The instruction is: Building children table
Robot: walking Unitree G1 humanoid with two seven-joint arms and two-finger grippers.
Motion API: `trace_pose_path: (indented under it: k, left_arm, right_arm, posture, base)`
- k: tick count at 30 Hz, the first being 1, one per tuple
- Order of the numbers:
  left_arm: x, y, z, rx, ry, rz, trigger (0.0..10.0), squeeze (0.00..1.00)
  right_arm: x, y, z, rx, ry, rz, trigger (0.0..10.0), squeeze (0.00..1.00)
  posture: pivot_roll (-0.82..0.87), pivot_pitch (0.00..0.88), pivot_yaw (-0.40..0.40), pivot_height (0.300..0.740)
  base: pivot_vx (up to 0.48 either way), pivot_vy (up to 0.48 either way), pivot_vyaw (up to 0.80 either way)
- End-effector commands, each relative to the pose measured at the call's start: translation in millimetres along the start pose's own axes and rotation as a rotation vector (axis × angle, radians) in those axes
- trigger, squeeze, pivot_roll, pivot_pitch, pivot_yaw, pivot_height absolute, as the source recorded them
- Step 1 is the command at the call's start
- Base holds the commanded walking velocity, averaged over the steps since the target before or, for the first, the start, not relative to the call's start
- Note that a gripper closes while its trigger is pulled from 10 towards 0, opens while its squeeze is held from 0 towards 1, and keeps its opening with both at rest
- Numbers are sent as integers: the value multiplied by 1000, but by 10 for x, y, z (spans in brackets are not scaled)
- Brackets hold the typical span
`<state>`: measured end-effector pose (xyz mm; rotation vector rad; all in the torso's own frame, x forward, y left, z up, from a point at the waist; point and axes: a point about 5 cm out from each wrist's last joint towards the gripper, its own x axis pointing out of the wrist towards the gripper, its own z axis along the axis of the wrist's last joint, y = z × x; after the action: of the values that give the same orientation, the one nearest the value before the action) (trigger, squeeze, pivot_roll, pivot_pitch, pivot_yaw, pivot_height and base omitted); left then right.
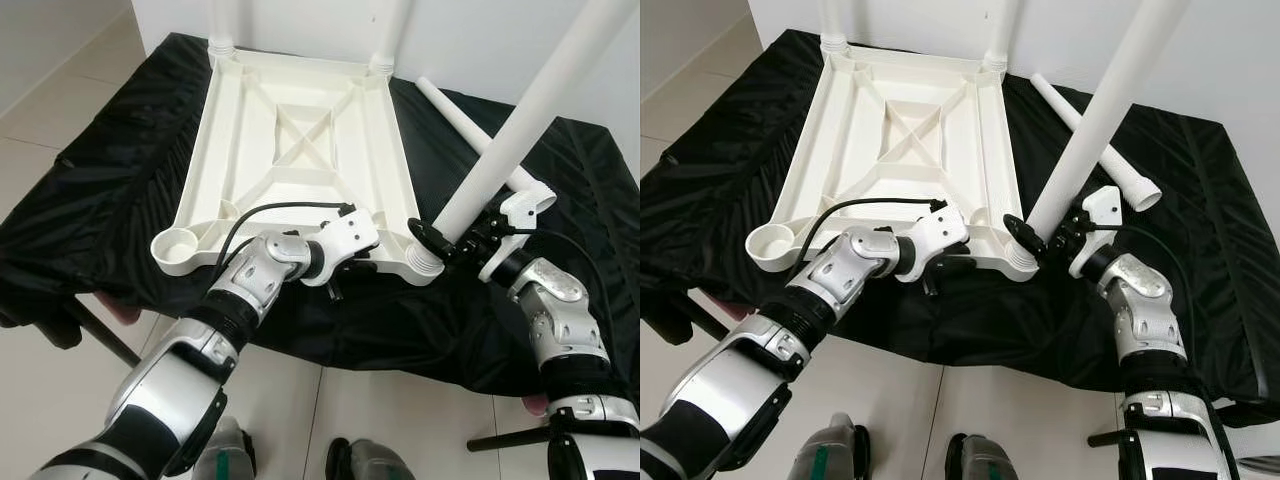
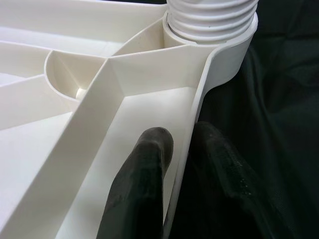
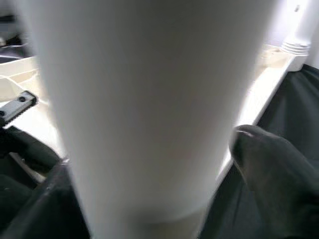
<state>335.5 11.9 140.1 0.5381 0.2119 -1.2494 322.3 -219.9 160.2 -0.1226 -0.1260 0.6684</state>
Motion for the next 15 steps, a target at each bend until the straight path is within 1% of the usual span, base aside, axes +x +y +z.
trace_pose_path:
  k: [1, 2, 3, 13, 14, 15]
  left_arm:
    - [-10, 43, 126, 59, -22, -18, 10000, 0]
    - [-10, 43, 126, 59, -22, -18, 10000, 0]
    - [-10, 46, 129, 61, -23, -17, 10000, 0]
    - [-6, 48, 137, 63, -24, -19, 10000, 0]
    - [-5, 47, 140, 63, -25, -20, 10000, 0]
    - [-5, 46, 141, 64, -25, -20, 10000, 0]
  right_arm:
    - [-121, -107, -67, 12, 39, -50, 4706, 0]
    - [-121, -107, -67, 12, 39, -50, 4706, 0]
    - [-131, -92, -84, 20, 40, -40, 0, 0]
    - [-169, -28, -144, 52, 41, -17, 0, 0]
    - [-175, -17, -152, 59, 43, -21, 3843, 0]
    - [-178, -9, -158, 64, 45, -24, 3843, 0]
  posture:
    - [-2, 26, -54, 740]
    - [-2, 26, -54, 740]
    - [-3, 25, -52, 740]
    - [-8, 25, -52, 740]
    - [-9, 25, -51, 740]
    - [-9, 25, -51, 740]
  base:
    - [0, 0, 0]
    - [0, 0, 0]
    - [0, 0, 0]
    - [0, 0, 0]
    - [0, 0, 0]
    - [0, 0, 0]
